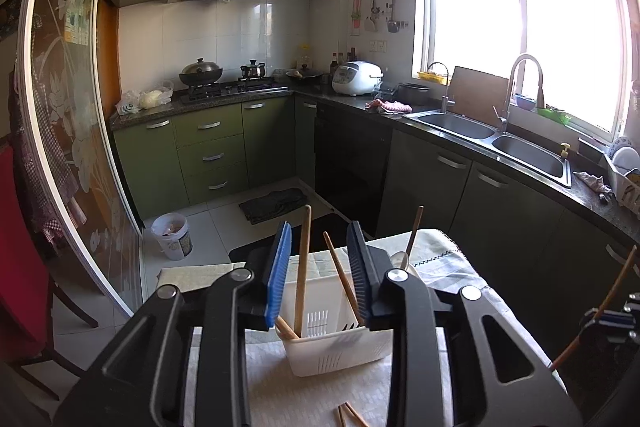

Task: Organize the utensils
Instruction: 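Carry the chopstick into the white holder and open the left gripper, then lower the chopstick into the white holder and open the right gripper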

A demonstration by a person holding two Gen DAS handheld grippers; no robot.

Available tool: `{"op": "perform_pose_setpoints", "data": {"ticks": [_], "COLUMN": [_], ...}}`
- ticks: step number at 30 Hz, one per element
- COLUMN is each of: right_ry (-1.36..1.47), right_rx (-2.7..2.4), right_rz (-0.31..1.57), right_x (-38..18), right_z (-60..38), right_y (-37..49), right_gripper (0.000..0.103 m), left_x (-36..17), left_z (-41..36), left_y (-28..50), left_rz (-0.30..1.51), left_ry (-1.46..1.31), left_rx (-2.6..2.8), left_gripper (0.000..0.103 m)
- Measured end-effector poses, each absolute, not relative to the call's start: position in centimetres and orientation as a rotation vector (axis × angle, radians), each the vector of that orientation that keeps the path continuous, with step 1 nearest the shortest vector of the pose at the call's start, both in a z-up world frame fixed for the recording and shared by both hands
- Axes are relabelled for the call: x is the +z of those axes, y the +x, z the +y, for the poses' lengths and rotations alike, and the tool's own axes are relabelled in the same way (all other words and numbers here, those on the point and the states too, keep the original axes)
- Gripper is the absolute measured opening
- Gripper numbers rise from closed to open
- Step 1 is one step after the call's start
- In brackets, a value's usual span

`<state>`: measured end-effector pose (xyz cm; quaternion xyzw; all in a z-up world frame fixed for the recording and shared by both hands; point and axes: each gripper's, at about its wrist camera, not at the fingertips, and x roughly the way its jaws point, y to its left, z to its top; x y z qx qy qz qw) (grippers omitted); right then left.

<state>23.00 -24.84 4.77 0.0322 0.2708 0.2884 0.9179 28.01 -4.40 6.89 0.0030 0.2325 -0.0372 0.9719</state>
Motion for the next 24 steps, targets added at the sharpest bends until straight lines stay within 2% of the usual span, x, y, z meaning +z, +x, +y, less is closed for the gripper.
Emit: {"op": "perform_pose_setpoints", "data": {"ticks": [7, 11, 18, 24], "right_ry": [0.12, 0.116, 0.068, 0.012], "right_rx": [0.575, 0.519, 0.45, 0.443], "right_rz": [0.388, 0.332, 0.464, 0.58], "right_x": [11.4, 13.4, 9.0, 4.3], "right_z": [-22.6, -20.8, -17.5, -16.1], "right_y": [26.4, 29.3, 35.6, 37.6], "right_gripper": [0.007, 0.007, 0.007, 0.008], "left_x": [7.8, 7.4, 5.9, 4.5], "left_z": [-3.8, -3.2, -1.3, -0.6], "left_y": [22.5, 19.8, 17.7, 18.1], "left_rz": [0.452, 0.452, 0.52, 0.584], "left_ry": [0.022, 0.047, 0.033, 0.013], "left_rx": [-0.127, -0.125, -0.115, -0.102], "left_gripper": [0.028, 0.028, 0.028, 0.028]}}
